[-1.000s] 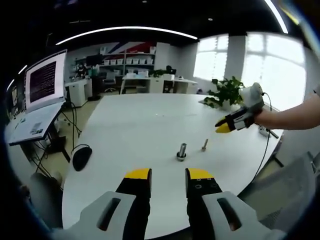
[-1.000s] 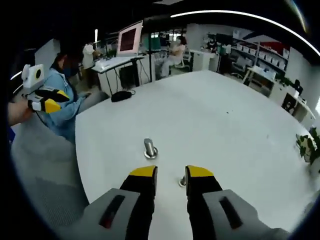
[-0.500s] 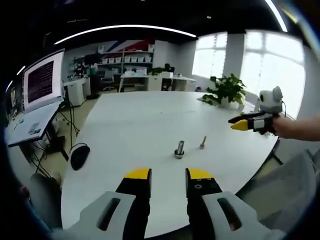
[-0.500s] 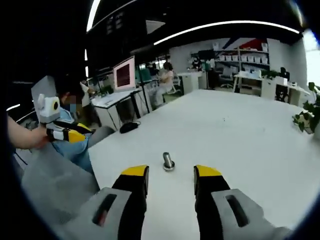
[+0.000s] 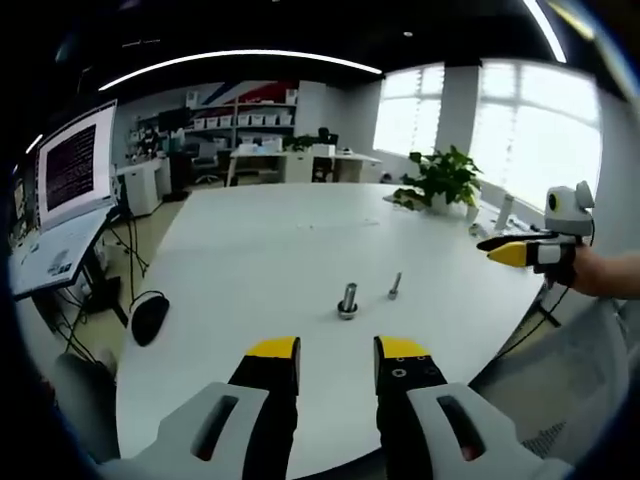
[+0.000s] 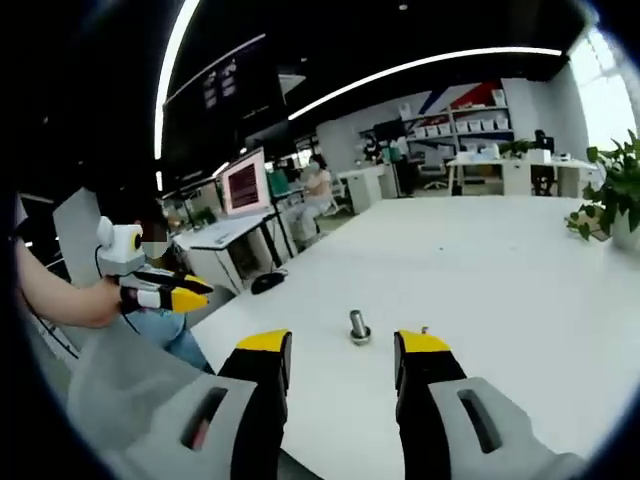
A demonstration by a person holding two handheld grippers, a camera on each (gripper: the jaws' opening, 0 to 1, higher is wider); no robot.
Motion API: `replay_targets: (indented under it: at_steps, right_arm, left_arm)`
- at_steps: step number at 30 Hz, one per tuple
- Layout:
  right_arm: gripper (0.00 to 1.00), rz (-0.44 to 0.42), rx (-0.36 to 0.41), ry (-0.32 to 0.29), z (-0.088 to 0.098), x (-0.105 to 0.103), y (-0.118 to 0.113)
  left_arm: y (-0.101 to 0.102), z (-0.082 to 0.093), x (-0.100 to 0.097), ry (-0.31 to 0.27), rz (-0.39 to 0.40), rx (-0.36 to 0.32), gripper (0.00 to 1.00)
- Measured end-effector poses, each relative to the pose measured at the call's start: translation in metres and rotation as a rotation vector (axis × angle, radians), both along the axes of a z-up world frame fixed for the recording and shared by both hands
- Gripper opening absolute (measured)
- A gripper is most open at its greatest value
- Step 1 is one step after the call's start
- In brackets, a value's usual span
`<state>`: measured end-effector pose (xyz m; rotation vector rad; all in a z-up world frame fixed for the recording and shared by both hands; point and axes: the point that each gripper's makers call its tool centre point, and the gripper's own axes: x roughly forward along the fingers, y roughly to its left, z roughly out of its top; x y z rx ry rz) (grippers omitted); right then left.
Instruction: Place the washer onto the threaded stud by aligning its center hole with the stud, sliding it down to the base, and recovering from edge contact or off-axis alignment until the washer reaches the visible bottom stop.
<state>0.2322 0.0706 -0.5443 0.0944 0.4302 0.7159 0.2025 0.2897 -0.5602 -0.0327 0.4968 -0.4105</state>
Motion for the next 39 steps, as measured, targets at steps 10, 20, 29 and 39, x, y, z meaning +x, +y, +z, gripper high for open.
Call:
replay_targets:
  at_steps: [10, 20, 29, 39]
  right_arm:
    - [0.48, -0.115, -0.030, -0.081, 0.020, -0.010, -0.008]
    - [0.49, -0.223, -0.118, -0.120, 0.026, -0.021, -0.023]
    - [0.49, -0.307, -0.137, -0.219, 0.036, -0.017, -0.040]
    - [0.48, -0.345, -0.170, -0.228, 0.034, -0.018, -0.052]
  left_arm:
    - [-0.002, 0.026, 0.001, -0.118, -0.013, -0.016, 0.29]
    - [0.003, 0.062, 0.003, -0.222, -0.015, -0.102, 0.34]
    - [0.007, 0.054, 0.000, -0.245, -0.083, -0.043, 0.32]
    - [-0.002, 0.052, -0.007, -0.250, -0.119, -0.027, 0.31]
